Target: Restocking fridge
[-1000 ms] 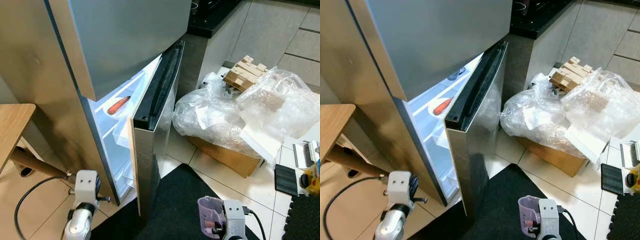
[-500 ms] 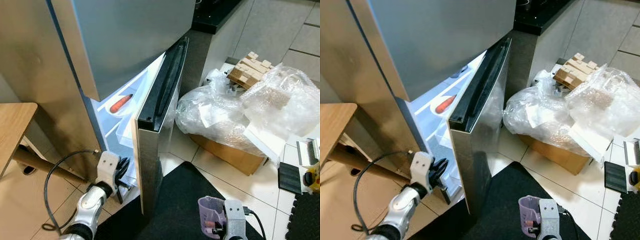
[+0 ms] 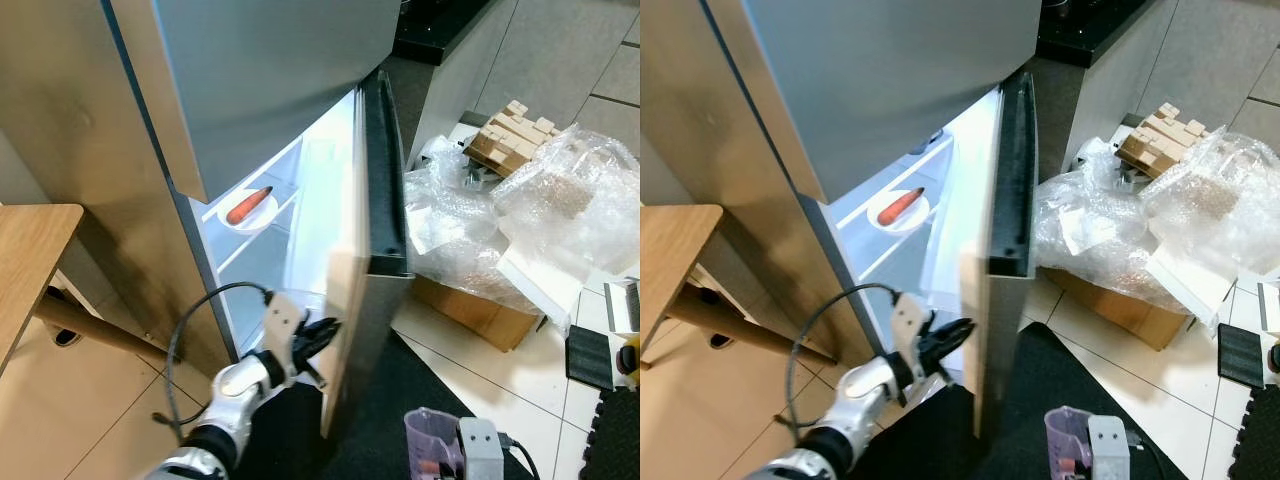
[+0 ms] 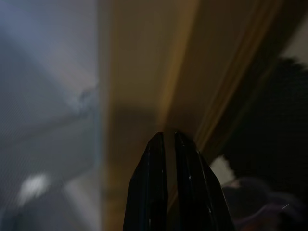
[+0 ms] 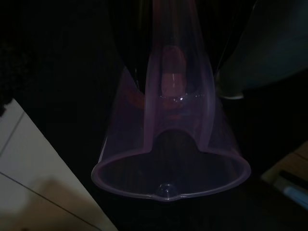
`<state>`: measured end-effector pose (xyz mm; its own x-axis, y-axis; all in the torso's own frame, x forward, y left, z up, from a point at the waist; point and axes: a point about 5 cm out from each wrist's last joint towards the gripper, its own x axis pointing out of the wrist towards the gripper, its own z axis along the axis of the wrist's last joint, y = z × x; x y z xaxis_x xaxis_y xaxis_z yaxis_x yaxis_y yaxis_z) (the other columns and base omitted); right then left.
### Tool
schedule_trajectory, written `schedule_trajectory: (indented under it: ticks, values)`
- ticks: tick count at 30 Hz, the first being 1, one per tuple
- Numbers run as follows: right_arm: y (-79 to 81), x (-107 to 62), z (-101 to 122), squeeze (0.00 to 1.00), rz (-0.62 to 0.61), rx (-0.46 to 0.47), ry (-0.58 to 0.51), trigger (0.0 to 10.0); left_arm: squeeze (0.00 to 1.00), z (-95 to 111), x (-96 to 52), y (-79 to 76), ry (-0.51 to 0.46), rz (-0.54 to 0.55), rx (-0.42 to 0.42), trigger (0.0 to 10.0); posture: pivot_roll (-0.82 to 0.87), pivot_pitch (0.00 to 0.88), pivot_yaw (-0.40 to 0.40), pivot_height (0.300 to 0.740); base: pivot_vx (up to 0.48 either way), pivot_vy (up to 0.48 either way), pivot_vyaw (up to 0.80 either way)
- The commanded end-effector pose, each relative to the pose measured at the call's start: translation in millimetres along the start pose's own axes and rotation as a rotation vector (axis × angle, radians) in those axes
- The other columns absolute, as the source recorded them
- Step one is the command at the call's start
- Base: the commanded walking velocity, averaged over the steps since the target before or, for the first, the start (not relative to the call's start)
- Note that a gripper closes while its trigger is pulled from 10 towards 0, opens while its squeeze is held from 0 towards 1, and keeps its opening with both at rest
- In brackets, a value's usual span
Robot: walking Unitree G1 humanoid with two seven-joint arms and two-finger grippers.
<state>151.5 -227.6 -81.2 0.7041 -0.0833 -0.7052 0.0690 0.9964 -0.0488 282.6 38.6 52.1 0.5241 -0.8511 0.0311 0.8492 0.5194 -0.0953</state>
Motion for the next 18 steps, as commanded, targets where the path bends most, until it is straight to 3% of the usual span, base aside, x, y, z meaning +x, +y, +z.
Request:
schedule_trajectory:
  ticks: [1, 2, 5, 10, 17, 18]
  values:
    - [-4.1, -2.6, -3.8, 0.0, -0.017, 0.02, 0.002, 10.0, 0.0, 2.9, 14.6, -16.5, -0.017, -0.094, -0.022, 10.0, -0.16, 0.105, 0.021, 0.74, 0.0, 0.0, 0.0]
    - [-4.0, -3.3, -5.5, 0.0, -0.016, 0.018, 0.007, 10.0, 0.0, 6.7, 22.5, -25.6, -0.043, -0.145, -0.04, 10.0, -0.16, 0.104, 0.021, 0.74, 0.0, 0.0, 0.0]
    - [-3.8, -3.7, -6.5, 0.0, -0.016, 0.018, 0.009, 10.0, 0.0, 9.4, 27.7, -32.5, -0.062, -0.182, -0.056, 10.0, -0.16, 0.103, 0.02, 0.74, 0.0, 0.0, 0.0]
    - [-2.1, -3.6, -7.1, 0.0, -0.013, 0.018, 0.013, 10.0, 0.0, 8.9, 26.0, -32.7, -0.076, -0.183, -0.094, 10.0, -0.16, 0.103, 0.018, 0.74, 0.0, 0.0, 0.0]
    - [1.8, -0.2, 0.0, 0.0, 0.009, 0.006, -0.008, 10.0, 0.0, -3.8, -5.3, -5.7, -0.045, 0.001, -0.106, 10.0, -0.15, 0.105, 0.016, 0.74, 0.0, 0.0, 0.0]
    - [4.0, 1.5, 3.9, 0.0, 0.022, -0.005, -0.02, 10.0, 0.0, -11.4, -18.3, 3.4, -0.003, 0.095, -0.084, 10.0, -0.15, 0.105, 0.019, 0.74, 0.0, 0.0, 0.0]
